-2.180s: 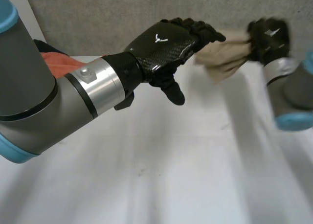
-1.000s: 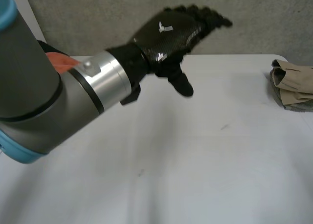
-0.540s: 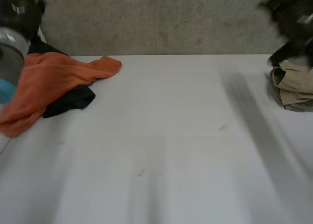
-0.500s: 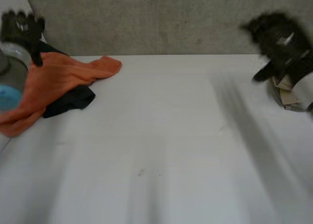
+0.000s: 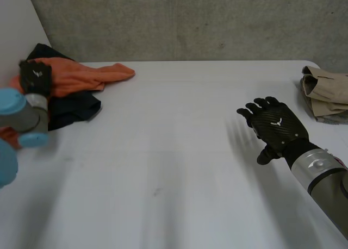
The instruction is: Fold the laundry.
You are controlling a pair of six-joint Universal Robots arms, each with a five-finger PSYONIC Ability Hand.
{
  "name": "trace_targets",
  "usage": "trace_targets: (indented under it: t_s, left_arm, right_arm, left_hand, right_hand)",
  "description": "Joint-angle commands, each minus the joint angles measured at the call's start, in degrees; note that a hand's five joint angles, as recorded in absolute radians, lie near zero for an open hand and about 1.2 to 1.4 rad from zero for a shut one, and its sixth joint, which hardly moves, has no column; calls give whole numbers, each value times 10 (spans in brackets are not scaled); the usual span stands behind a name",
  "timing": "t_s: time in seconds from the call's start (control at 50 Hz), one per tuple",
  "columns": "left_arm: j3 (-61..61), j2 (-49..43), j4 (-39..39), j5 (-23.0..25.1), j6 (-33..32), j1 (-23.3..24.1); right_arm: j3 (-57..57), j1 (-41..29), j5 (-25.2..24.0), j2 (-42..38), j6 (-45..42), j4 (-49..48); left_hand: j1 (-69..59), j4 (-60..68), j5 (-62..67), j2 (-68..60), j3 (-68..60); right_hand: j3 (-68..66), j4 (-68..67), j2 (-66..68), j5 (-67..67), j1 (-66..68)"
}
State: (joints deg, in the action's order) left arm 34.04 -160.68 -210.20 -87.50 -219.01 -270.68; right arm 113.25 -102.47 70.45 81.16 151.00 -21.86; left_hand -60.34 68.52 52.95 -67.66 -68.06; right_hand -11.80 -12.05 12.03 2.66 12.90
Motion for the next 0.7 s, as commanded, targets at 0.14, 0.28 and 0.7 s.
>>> trace_targets:
  t_s: [0.14, 0.28, 0.7]
  left_arm:
    - [309, 446, -89, -29, 191, 133]
    - [447, 591, -5, -13, 307, 264]
    - [575, 546, 218, -50, 255, 424]
  right_arm:
    - [-7, 1, 6, 22, 3, 2]
    - [0, 1, 7, 44, 4, 4]
    - [-3, 18, 6, 44, 9, 20]
  left_hand:
    - [-197, 115, 171, -123, -119]
    - [-197, 115, 171, -123, -119]
    - [474, -556, -500, 548, 552]
  right_hand:
    - [18, 21, -20, -27, -29]
    - [18, 21, -20, -27, -29]
    - [18, 21, -20, -27, -29]
